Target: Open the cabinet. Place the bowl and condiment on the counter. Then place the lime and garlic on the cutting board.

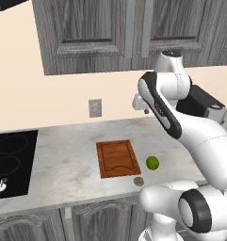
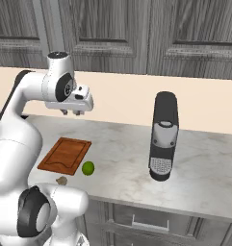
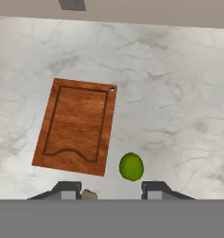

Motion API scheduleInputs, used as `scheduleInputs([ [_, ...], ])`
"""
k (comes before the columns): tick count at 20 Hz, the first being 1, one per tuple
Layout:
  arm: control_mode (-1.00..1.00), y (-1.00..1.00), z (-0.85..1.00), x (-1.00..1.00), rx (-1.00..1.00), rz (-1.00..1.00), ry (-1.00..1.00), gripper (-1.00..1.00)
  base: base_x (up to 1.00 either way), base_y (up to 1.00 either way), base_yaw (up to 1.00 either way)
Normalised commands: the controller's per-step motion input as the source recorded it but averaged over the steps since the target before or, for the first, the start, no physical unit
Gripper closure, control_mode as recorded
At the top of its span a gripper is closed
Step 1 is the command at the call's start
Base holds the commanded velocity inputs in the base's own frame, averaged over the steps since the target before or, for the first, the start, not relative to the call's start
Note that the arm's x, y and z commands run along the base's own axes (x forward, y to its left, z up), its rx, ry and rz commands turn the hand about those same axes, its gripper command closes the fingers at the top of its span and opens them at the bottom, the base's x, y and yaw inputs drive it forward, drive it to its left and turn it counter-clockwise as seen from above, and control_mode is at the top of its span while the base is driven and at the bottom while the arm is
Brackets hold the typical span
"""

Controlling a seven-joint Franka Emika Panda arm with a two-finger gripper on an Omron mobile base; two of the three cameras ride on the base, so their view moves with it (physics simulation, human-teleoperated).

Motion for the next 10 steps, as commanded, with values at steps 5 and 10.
scheduleInputs([
  [5, -1.00, 0.00, 0.00, -0.10, 0.00, 0.00, -0.09, -1.00, 0.00, 0.00, 0.00],
  [10, -1.00, 0.00, 0.05, -0.17, 0.00, 0.00, -0.25, -1.00, 0.00, 0.00, 0.00],
])
